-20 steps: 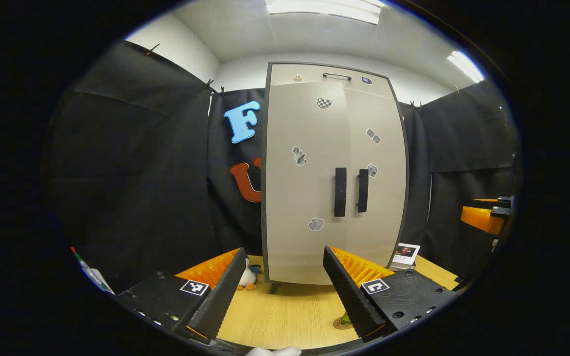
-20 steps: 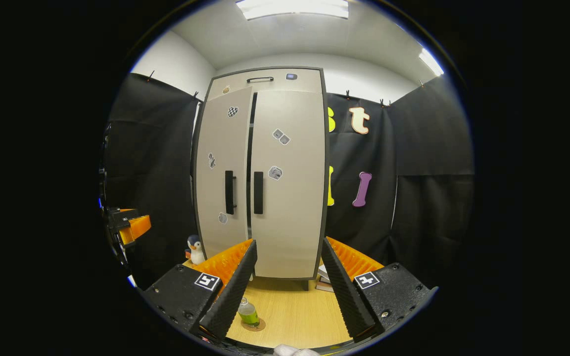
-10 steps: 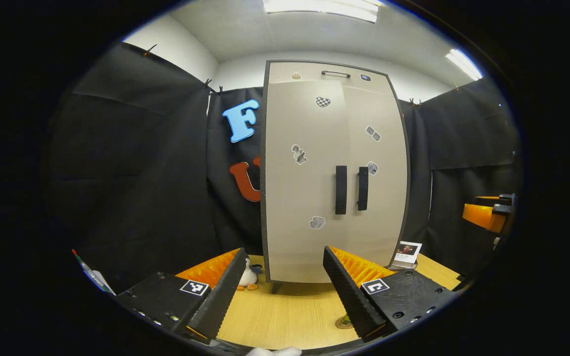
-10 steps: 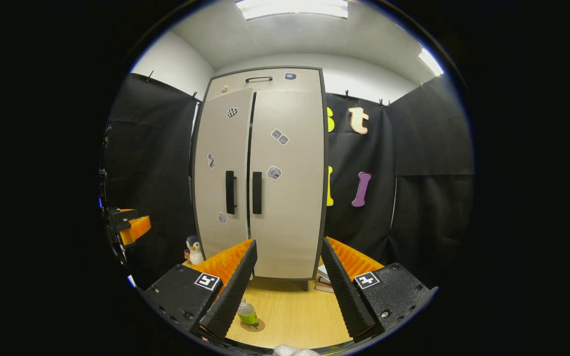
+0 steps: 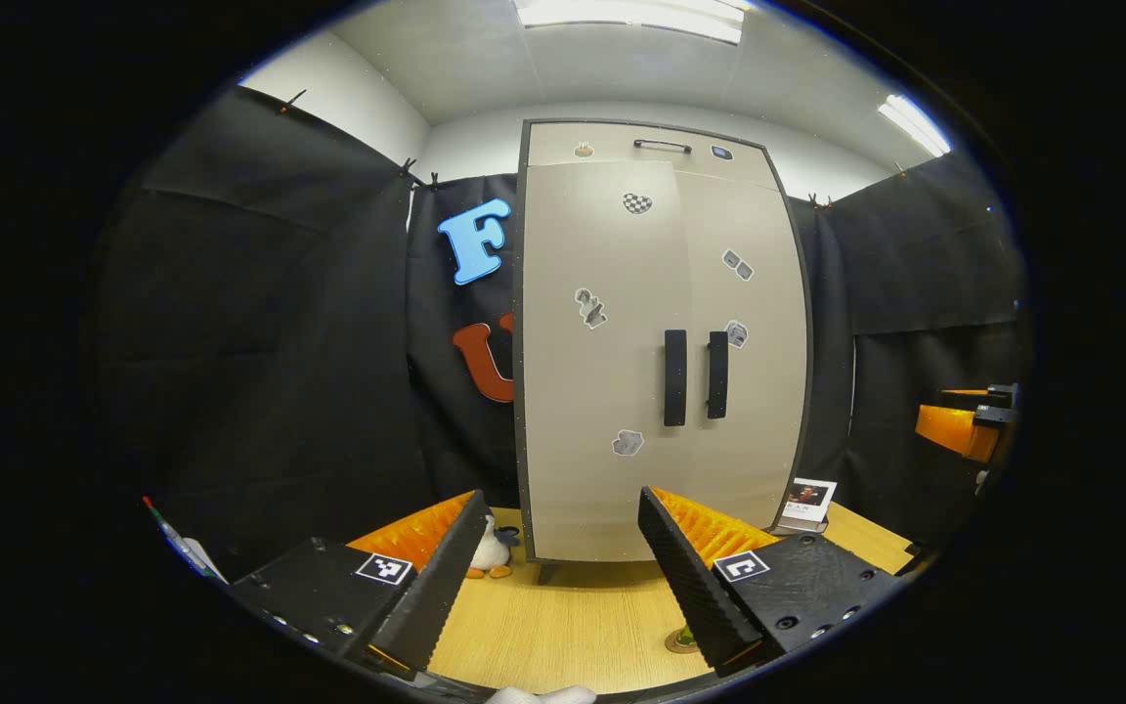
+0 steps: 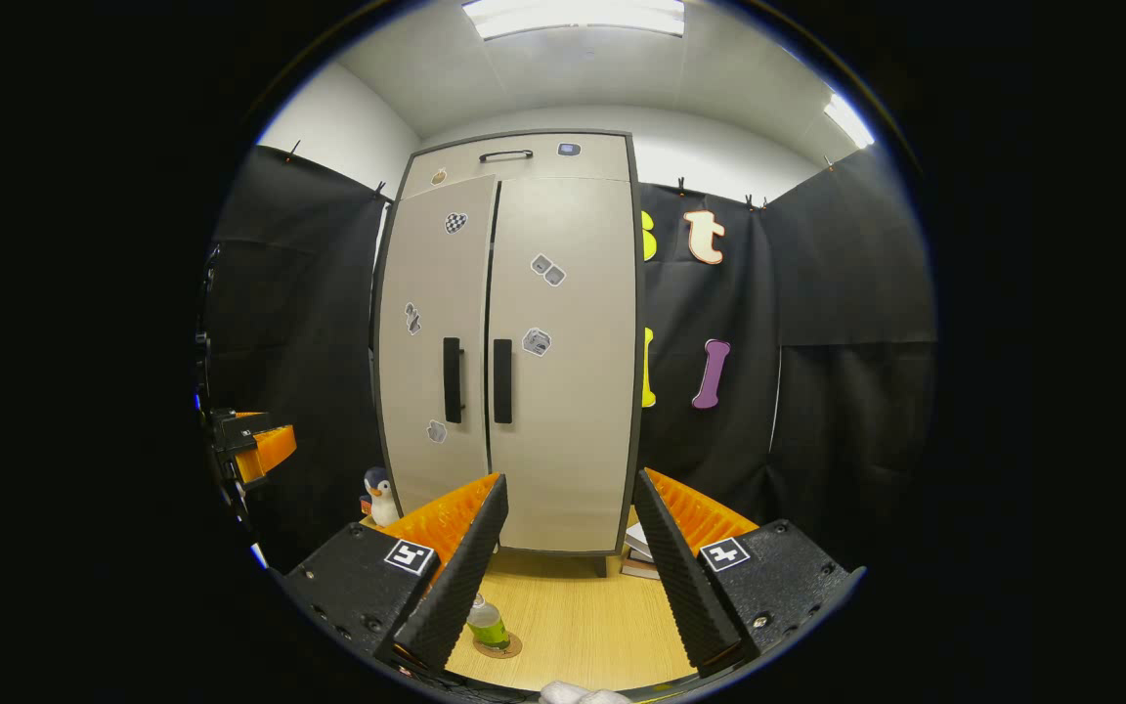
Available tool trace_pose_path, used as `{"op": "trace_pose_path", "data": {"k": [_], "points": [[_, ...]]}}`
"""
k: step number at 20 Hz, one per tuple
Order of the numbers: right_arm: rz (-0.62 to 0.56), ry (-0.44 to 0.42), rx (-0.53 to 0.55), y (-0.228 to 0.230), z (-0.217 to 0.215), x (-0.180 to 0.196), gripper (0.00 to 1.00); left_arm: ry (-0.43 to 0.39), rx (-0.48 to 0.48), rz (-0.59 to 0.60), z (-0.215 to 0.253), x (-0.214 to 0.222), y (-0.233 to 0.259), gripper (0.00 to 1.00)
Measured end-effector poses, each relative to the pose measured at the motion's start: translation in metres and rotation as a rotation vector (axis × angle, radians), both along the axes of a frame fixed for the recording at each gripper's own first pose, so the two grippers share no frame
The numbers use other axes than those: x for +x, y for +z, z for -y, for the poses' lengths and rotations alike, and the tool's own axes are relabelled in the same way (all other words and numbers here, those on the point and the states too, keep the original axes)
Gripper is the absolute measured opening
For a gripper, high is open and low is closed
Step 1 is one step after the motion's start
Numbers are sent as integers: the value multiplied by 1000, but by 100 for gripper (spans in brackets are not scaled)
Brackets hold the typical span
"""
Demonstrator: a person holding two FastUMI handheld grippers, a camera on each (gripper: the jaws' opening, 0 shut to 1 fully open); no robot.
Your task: Grasp the bottle in the cabinet with the left hand and place it on the coaster, then close the right door with the right hand and the left door with the left hand.
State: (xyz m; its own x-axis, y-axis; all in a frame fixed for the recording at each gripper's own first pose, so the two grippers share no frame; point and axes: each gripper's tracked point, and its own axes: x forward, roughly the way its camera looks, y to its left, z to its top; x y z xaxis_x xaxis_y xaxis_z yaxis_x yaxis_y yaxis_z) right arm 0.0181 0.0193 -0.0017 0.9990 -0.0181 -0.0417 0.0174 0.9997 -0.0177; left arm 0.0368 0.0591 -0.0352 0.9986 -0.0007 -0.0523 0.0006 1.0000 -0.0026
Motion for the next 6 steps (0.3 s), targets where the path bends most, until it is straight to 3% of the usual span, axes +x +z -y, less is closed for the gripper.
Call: {"op": "trace_pose_path", "data": {"k": [6], "points": [[3,5,3,2,-1,6,81,2,1,-4,-2,5,0,96]]}}
